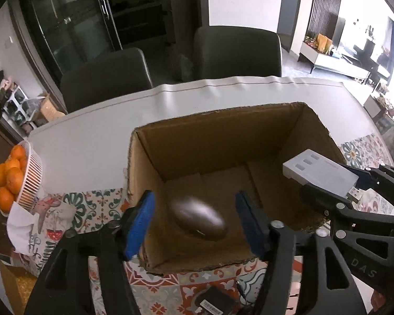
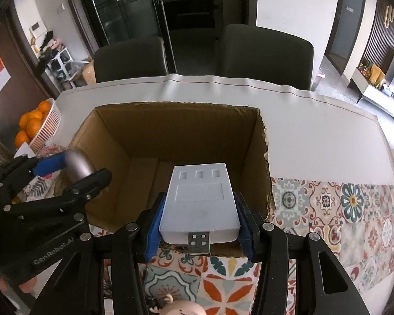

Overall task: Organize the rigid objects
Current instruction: 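Open both tools to drop the mouse and charger into the box, then withdraw both tools from the box back toward the remaining items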

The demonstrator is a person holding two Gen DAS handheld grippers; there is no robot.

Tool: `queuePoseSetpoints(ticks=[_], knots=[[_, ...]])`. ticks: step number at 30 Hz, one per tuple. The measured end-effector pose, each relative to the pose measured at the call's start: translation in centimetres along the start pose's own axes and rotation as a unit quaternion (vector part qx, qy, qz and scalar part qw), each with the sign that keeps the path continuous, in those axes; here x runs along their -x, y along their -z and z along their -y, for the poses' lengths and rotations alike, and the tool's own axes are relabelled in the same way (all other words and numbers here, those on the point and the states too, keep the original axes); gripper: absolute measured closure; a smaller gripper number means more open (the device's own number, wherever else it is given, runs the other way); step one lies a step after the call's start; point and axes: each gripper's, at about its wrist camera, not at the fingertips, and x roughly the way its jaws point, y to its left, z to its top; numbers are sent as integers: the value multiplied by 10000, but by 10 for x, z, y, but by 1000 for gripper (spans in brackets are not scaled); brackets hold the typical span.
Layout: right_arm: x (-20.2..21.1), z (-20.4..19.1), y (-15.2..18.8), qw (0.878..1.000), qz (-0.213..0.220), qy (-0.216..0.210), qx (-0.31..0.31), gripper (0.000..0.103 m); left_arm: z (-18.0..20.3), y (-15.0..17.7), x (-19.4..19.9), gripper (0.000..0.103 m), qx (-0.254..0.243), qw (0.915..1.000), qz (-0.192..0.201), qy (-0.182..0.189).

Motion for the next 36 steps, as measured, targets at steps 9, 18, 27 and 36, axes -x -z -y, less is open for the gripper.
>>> queuePoseSetpoints(ticks=[9, 18, 27, 36], knots=[[1, 2, -1, 10000, 76, -19, -20, 37, -8, 6, 23, 21, 128, 9981, 337, -503], [27, -4, 9, 9987, 414, 299, -58, 36, -16, 21, 53, 11, 370, 9948, 620, -725], [75, -14, 30, 9928, 1009, 636, -52, 31, -19, 48, 94, 0, 460, 9888, 1068, -932], [114, -24, 59, 9868, 1476, 660, -50, 26, -15, 78, 126, 0, 455, 9858, 1344, -895]])
